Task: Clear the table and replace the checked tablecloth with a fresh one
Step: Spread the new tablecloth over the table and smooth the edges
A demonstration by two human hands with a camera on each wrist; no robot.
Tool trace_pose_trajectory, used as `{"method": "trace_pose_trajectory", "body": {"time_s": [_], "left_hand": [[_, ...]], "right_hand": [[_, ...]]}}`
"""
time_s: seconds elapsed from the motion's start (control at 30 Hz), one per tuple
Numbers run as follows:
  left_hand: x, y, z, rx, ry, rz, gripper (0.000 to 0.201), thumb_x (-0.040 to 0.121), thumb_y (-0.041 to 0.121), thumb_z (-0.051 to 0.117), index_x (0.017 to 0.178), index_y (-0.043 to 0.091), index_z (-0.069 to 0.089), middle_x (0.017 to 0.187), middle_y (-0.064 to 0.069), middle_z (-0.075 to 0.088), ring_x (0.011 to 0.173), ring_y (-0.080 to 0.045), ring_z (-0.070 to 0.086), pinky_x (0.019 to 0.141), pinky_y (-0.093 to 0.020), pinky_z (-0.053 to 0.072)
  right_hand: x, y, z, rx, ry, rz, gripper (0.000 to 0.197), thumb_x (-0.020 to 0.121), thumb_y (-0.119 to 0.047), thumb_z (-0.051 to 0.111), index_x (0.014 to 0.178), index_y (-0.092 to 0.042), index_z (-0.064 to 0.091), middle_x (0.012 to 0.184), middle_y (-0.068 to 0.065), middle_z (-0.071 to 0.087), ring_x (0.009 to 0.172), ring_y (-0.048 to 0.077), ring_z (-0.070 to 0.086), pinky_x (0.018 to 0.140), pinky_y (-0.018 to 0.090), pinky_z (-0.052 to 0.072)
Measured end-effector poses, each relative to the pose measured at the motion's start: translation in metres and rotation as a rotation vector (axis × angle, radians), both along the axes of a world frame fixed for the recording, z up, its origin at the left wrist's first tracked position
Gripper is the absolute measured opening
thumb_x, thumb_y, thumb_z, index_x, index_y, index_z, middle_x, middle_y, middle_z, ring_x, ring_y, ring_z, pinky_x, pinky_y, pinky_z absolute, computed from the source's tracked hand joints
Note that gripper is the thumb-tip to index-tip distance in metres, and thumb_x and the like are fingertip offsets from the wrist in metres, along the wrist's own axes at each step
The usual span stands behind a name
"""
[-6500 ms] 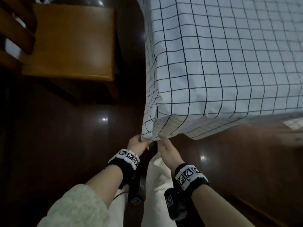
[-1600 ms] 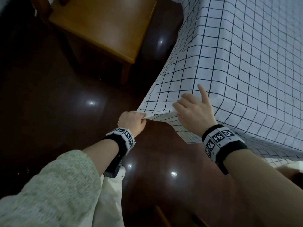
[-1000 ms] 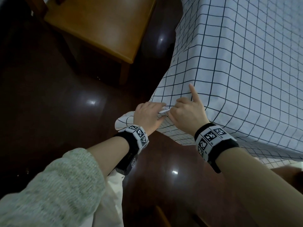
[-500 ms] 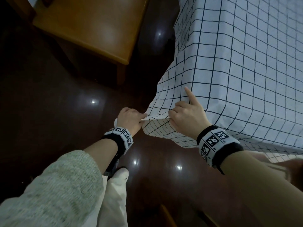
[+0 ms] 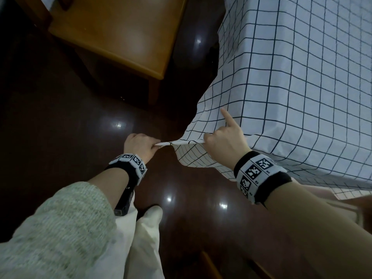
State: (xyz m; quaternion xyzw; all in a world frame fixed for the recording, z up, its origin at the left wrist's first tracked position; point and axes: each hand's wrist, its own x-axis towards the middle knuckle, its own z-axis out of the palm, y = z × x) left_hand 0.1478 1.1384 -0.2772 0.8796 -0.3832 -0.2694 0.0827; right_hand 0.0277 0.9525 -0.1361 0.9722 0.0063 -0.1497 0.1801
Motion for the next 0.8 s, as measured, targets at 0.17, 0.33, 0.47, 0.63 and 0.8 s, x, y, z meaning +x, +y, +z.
{"method": "trace_pose_trajectory", "body": {"time_s": [0.17,0.33,0.47,0.63,0.8], "left_hand": [[0.016,0.015,-0.003,-0.027,0.094,0.185,0.035,0.087,0.058,0.053,0.108,0.035,0.071,0.105,0.009,0.072,0.099,-0.016,0.064,0.084,-0.03,0.043],[0.034,0.026,0.0,-0.077,0.091,0.365,0.036,0.095,0.049,0.047,0.1,0.026,0.074,0.085,-0.002,0.071,0.083,-0.026,0.066,0.074,-0.033,0.048],[0.044,0.018,0.009,-0.083,0.149,0.507,0.039,0.099,0.043,0.039,0.124,0.022,0.06,0.11,-0.006,0.067,0.101,-0.029,0.062,0.083,-0.037,0.045],[0.038,-0.008,0.021,-0.229,0.284,0.548,0.046,0.098,0.043,0.044,0.138,0.02,0.044,0.134,0.002,0.056,0.119,-0.02,0.056,0.098,-0.039,0.043],[0.018,-0.039,0.034,-0.337,0.355,0.364,0.046,0.096,0.039,0.048,0.139,0.022,0.042,0.137,0.007,0.051,0.124,-0.016,0.049,0.103,-0.042,0.04]], "right_hand": [[0.019,0.012,0.003,-0.052,0.348,-0.095,0.042,0.083,-0.008,0.06,0.052,-0.018,0.034,0.039,-0.008,0.025,0.038,0.013,0.034,0.117,0.05,0.012],[0.033,0.013,0.002,-0.031,0.334,-0.244,0.04,0.102,-0.023,0.037,0.062,-0.016,0.039,0.05,-0.006,0.042,0.045,0.013,0.034,0.119,0.045,0.007],[0.048,0.011,0.005,0.022,0.259,-0.504,0.024,0.1,-0.017,0.038,0.083,-0.016,0.056,0.062,-0.002,0.047,0.053,0.018,0.04,0.115,0.039,0.022],[0.062,0.008,0.014,0.038,0.229,-0.678,0.022,0.095,-0.008,0.04,0.103,-0.007,0.06,0.105,0.011,0.065,0.098,0.027,0.061,0.088,0.033,0.043],[0.07,0.006,0.012,0.05,0.276,-0.733,0.022,0.096,-0.012,0.041,0.107,-0.009,0.06,0.105,0.008,0.065,0.097,0.028,0.062,0.071,0.032,0.038]]}}
